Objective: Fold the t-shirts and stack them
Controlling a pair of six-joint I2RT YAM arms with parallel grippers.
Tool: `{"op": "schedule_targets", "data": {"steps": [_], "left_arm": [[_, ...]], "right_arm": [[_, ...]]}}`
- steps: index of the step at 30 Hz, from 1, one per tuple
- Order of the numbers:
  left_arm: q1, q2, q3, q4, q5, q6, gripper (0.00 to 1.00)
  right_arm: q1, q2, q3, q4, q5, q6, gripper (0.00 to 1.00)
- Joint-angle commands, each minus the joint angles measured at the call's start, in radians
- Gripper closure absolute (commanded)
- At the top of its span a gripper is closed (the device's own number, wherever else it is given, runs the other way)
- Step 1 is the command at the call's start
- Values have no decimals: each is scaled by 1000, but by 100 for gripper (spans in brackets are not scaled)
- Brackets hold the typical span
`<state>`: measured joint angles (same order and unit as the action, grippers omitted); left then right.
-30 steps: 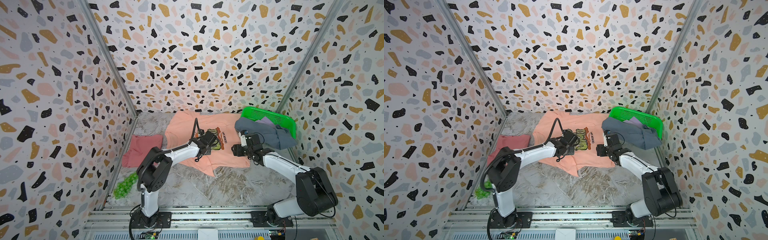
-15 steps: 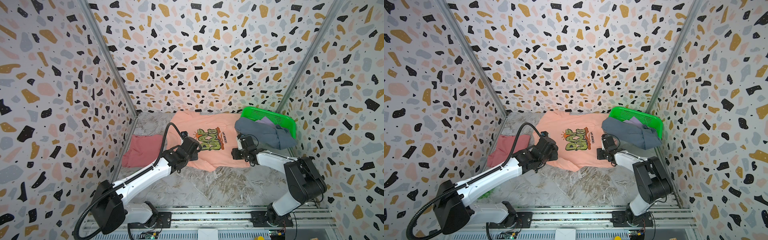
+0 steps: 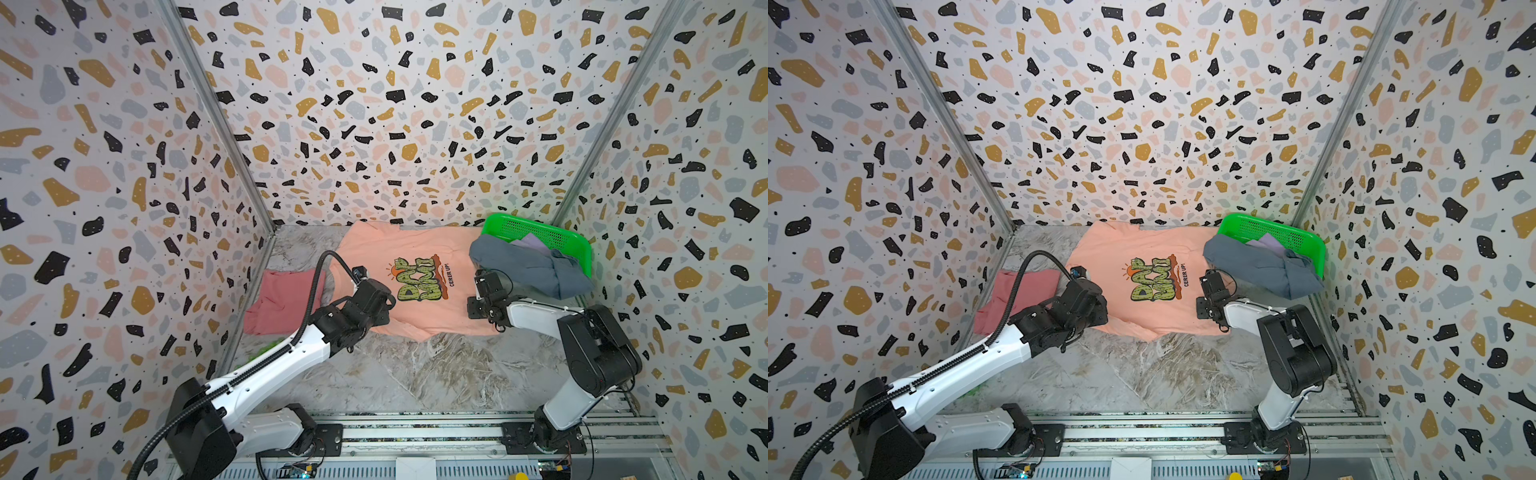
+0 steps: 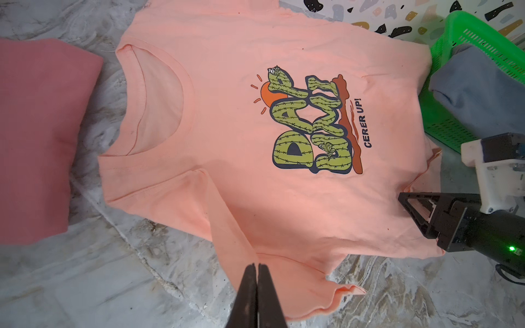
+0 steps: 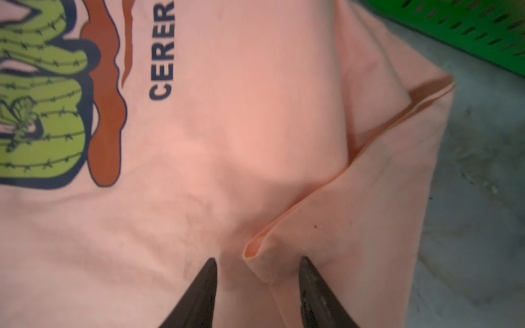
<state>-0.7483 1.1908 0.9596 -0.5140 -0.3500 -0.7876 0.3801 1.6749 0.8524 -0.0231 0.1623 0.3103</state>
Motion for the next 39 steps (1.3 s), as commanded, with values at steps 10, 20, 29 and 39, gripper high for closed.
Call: {"op": "schedule_targets", "data": {"steps": [10,20,29,39], "left_arm": [[0,-37,11,-53,-77,-4,100],[2,-79,-6,-58,-110,-8,100],[5,-69,20,-57,-130,31,100],[7,-86,28,-55,-170,19,100]], "right_arm": [[-50,-11,29,8,-17,7,80],[-127,-218,143,-4,-65,-320,40],[-175,-40,324,-171,-45,-635,21],[-254,183,480,-97,-61,-650,18]]}}
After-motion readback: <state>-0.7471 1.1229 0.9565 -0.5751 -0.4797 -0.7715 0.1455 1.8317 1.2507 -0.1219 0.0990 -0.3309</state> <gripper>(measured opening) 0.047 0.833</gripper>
